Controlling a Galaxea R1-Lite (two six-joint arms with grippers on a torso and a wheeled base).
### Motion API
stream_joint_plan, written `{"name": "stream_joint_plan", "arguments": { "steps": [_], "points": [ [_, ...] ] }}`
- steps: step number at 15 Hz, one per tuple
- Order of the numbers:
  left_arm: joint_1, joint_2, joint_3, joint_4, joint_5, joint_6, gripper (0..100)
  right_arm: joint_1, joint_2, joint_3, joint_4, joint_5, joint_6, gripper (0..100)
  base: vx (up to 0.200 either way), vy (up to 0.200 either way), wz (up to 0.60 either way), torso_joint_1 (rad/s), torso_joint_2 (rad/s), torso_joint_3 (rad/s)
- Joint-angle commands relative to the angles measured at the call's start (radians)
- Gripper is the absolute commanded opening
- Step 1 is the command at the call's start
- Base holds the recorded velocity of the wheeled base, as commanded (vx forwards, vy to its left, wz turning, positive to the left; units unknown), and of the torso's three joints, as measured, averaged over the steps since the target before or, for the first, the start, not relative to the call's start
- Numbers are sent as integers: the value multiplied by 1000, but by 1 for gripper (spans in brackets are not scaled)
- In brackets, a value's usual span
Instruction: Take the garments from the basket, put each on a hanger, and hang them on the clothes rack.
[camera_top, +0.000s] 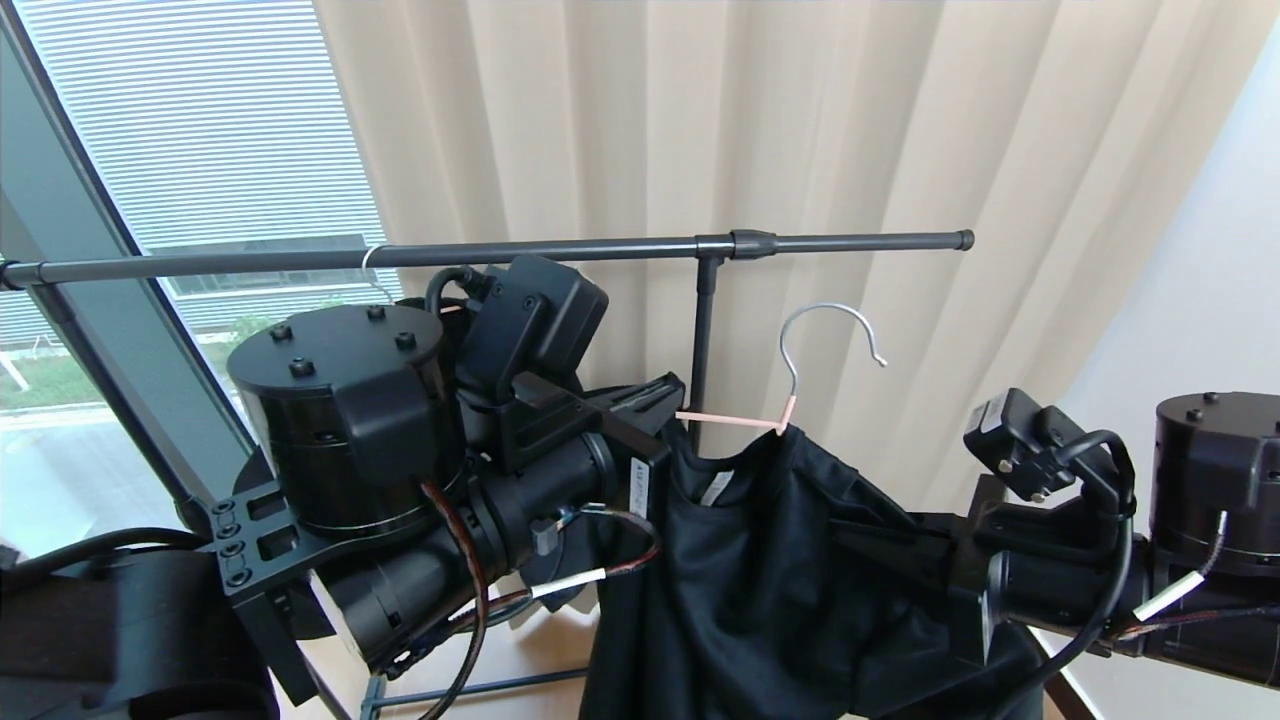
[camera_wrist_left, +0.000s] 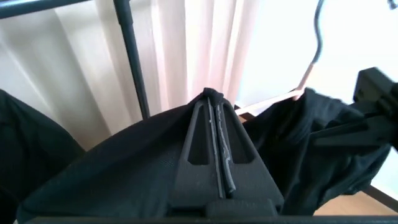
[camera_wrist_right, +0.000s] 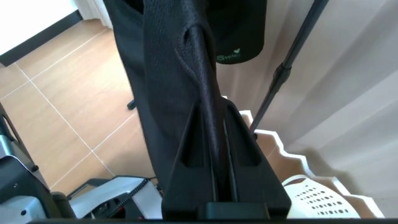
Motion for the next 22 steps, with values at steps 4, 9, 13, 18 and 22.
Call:
{"name": "stream_joint_plan", "arguments": {
  "steps": [4, 9, 13, 18, 22],
  "points": [
    [-21, -2, -32, 3, -40, 0, 0, -1, 147, 12, -145, -2, 27, 0, 0, 0, 0, 0, 0, 0],
    [-34, 1, -43, 9, -55, -17, 0, -1, 328, 73, -514, -1, 150, 0, 0, 0, 0, 0, 0, 0],
    [-34, 9, -22, -1, -103, -35, 0, -1, 349, 108, -672, 1, 218, 0, 0, 0, 0, 0, 0, 0],
    [-29, 20, -5, -21, -133, -40, 0, -1, 317, 121, -674, -1, 216, 0, 0, 0, 0, 0, 0, 0],
    [-18, 23, 14, -21, -130, -27, 100, -14, 285, 133, -674, 1, 213, 0, 0, 0, 0, 0, 0, 0]
  ]
}}
